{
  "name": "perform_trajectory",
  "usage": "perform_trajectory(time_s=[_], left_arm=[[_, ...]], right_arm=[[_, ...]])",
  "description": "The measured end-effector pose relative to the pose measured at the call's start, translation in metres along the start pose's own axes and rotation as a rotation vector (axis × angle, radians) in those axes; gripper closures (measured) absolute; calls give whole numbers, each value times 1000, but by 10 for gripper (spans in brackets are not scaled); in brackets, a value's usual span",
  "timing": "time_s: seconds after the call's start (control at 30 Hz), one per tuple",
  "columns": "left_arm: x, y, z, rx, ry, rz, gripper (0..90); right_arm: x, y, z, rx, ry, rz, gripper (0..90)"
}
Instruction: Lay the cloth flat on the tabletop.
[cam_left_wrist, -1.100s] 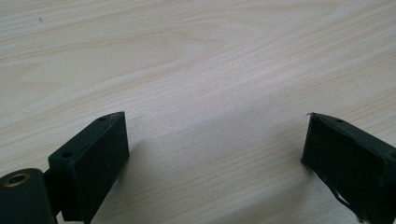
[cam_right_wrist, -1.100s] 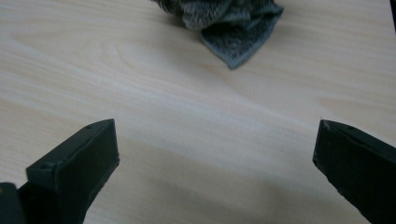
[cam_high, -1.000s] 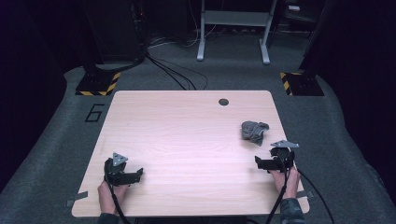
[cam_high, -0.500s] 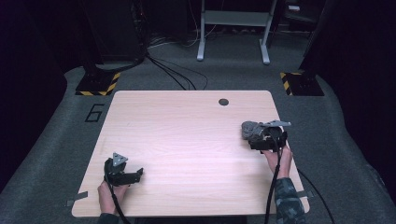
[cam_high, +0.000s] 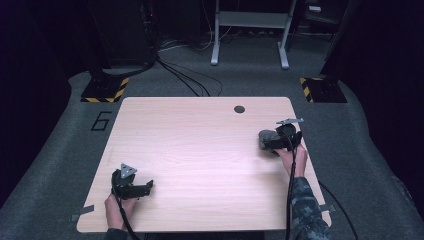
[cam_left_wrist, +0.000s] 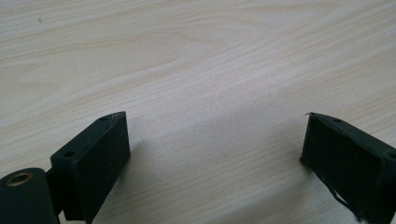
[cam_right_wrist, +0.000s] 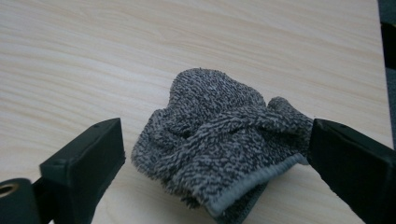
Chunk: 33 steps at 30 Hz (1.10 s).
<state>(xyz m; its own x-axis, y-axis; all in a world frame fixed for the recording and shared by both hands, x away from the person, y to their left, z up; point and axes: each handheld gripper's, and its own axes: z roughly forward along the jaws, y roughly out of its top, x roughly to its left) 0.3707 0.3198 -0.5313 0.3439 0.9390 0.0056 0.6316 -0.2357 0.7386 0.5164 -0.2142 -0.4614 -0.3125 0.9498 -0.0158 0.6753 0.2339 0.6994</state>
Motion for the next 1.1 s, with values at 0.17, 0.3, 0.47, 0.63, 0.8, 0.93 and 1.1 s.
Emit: perform_trajectory(time_s=[0.17, 0.3, 0.47, 0.63, 0.8, 0.93, 1.1], left_arm=[[0, 0, 0, 1, 0, 0, 75], [0, 0, 0, 1, 0, 0, 75], [0, 0, 0, 1, 1, 1, 75], [0, 0, 0, 0, 1, 0, 76], [0, 0, 0, 0, 1, -1, 76], [0, 0, 0, 2, 1, -1, 77], [0, 0, -1, 7, -1, 0, 77]], right_arm=[[-2, -2, 18, 47, 12, 8, 85], [-3, -8, 31, 80, 0, 16, 141], [-8, -14, 34, 89, -4, 42, 248], [-10, -18, 36, 91, -8, 46, 322], [-17, -23, 35, 80, 26, 81, 448], [-19, -24, 33, 66, 46, 95, 500], [-26, -24, 22, 13, 64, 119, 527]])
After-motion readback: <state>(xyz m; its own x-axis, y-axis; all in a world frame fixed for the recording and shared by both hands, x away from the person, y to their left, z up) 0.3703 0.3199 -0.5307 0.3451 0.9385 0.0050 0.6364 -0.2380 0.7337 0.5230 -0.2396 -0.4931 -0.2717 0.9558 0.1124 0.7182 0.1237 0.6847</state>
